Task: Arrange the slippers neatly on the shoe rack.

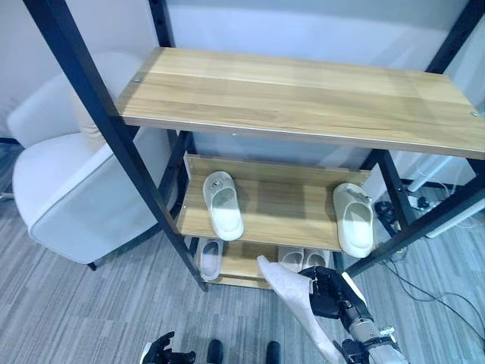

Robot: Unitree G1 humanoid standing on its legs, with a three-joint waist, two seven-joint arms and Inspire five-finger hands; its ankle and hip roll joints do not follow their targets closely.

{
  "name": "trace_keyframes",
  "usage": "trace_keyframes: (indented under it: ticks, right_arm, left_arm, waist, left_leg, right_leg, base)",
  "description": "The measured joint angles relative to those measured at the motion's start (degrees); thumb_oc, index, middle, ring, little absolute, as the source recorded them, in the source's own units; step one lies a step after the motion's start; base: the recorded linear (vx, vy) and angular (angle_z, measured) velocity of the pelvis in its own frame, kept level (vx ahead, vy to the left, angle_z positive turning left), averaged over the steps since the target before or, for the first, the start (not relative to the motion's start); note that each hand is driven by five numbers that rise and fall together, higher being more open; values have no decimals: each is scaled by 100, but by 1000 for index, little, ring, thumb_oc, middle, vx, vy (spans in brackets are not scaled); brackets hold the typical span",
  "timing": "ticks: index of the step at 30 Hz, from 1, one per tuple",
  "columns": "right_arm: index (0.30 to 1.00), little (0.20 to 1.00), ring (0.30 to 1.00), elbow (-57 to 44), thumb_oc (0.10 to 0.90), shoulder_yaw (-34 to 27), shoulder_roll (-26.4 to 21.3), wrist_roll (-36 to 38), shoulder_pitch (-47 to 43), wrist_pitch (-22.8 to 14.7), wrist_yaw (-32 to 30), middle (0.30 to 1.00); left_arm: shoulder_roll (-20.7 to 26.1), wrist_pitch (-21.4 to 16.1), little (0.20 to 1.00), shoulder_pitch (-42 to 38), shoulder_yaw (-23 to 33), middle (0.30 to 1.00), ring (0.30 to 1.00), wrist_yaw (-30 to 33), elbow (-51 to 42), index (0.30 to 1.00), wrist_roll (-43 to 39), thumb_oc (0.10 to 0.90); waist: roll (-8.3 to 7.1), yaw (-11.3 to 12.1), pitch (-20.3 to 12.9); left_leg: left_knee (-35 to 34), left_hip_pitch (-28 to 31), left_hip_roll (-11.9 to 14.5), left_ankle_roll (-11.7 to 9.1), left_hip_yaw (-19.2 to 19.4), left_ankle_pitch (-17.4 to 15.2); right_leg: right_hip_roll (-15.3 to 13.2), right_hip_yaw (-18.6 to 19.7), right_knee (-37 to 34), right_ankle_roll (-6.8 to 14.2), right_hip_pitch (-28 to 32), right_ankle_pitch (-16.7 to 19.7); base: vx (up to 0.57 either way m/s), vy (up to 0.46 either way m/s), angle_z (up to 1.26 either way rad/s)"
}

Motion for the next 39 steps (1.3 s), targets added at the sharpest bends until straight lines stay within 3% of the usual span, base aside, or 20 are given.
trace_keyframes:
  ticks: [3, 5, 8, 15, 19, 23, 24, 29, 32, 35, 39]
  right_arm:
    - [300, 300, 300, 212, 400, 9, -131, -9, -136, -22, -3, 300]
    - [300, 300, 300, 371, 400, 94, -165, -8, -322, -24, -8, 300]
    - [300, 300, 300, 625, 400, 112, -160, 5, -290, -20, 14, 300]
    - [300, 300, 300, 1366, 400, 280, 36, 305, -350, 76, -8, 300]
    - [300, 300, 300, 1863, 400, 385, 146, 381, -792, 113, -140, 300]
    - [300, 300, 300, 1922, 400, 508, 113, 373, -1565, 114, -389, 300]
    - [300, 300, 300, 1917, 400, 537, 85, 356, -1992, 112, -488, 300]
    - [300, 300, 300, 1938, 400, 843, 27, 67, -3270, 111, -1008, 300]
    - [300, 300, 300, 1955, 400, 900, 57, -124, -4087, 143, -1375, 300]
    - [300, 300, 300, 1919, 400, 954, 202, -360, -4697, 142, -1745, 300]
    - [300, 300, 300, 1905, 400, 871, 267, -409, -5437, 186, -2339, 300]
  left_arm:
    - [-115, -54, 900, -205, -40, 900, 900, 34, 26, 900, -106, 800]
    - [-127, -66, 900, -179, -42, 900, 900, 77, 59, 900, -211, 800]
    - [-87, -111, 900, -175, -10, 900, 900, 117, 165, 900, -215, 800]
    - [188, -123, 900, -344, -88, 900, 900, 114, -31, 900, -209, 800]
    - [278, -192, 900, -473, -215, 900, 900, 122, -343, 900, -217, 800]
    - [432, -314, 900, -687, -366, 900, 900, 176, -853, 900, -429, 800]
    - [437, -377, 900, -896, -389, 900, 900, 259, -1090, 900, -445, 800]
    - [535, -534, 900, -1090, -545, 900, 900, 472, -2268, 900, -956, 800]
    - [567, -722, 900, -1380, -512, 900, 900, 833, -2767, 900, -1147, 800]
    - [651, -875, 900, -1562, -386, 900, 900, 1336, -3004, 900, -1149, 800]
    - [691, -918, 900, -1959, 81, 900, 900, 2307, -3305, 900, -1111, 800]
  waist:
    - [174, 45, 104]
    - [183, 86, 131]
    - [112, 36, 165]
    - [-206, 26, 355]
    - [-171, 29, 391]
    - [-112, 53, 661]
    - [-71, 147, 868]
    - [-31, 325, 1144]
    - [47, 518, 1272]
    - [75, 613, 1327]
    - [61, 718, 1313]
  left_leg:
    - [238, -238, 61, -152, 347, -58]
    - [364, -312, 115, -139, 387, -185]
    - [292, -386, 181, -85, 406, -219]
    - [425, -591, 215, -26, 550, -177]
    - [500, -802, 182, 22, 571, -210]
    - [994, -1427, 184, 46, 549, -306]
    - [1239, -1735, 186, 49, 532, -337]
    - [2659, -2974, 105, 86, 390, -856]
    - [4046, -4018, 89, 101, 309, -1362]
    - [5233, -4949, 86, 52, 238, -1782]
    - [6803, -6376, 196, 176, 207, -2333]
  right_leg:
    - [-15, -227, 3, -118, -35, -25]
    - [39, -167, 65, -143, -111, -40]
    - [82, -192, 207, -226, -221, -115]
    - [70, -93, 553, -183, -636, -236]
    - [24, -33, 739, -190, -915, -275]
    - [-24, -38, 1313, -213, -1552, -447]
    - [-68, -48, 1667, -250, -1900, -530]
    - [-337, -48, 3432, -356, -3204, -1267]
    - [-493, -13, 4806, -447, -4190, -1819]
    - [-538, 13, 5930, -531, -5049, -2269]
    - [-561, 181, 7460, -731, -6478, -2769]
  base:
    - [-25, 74, 39]
    - [78, 74, -14]
    - [47, 90, 1]
    - [24, 40, -9]
    - [-66, 26, -5]
    - [-120, 7, 5]
    - [-54, 8, 8]
    - [-90, 24, 19]
    - [-23, -12, 17]
    - [-65, -14, 4]
    - [-8, -2, -9]
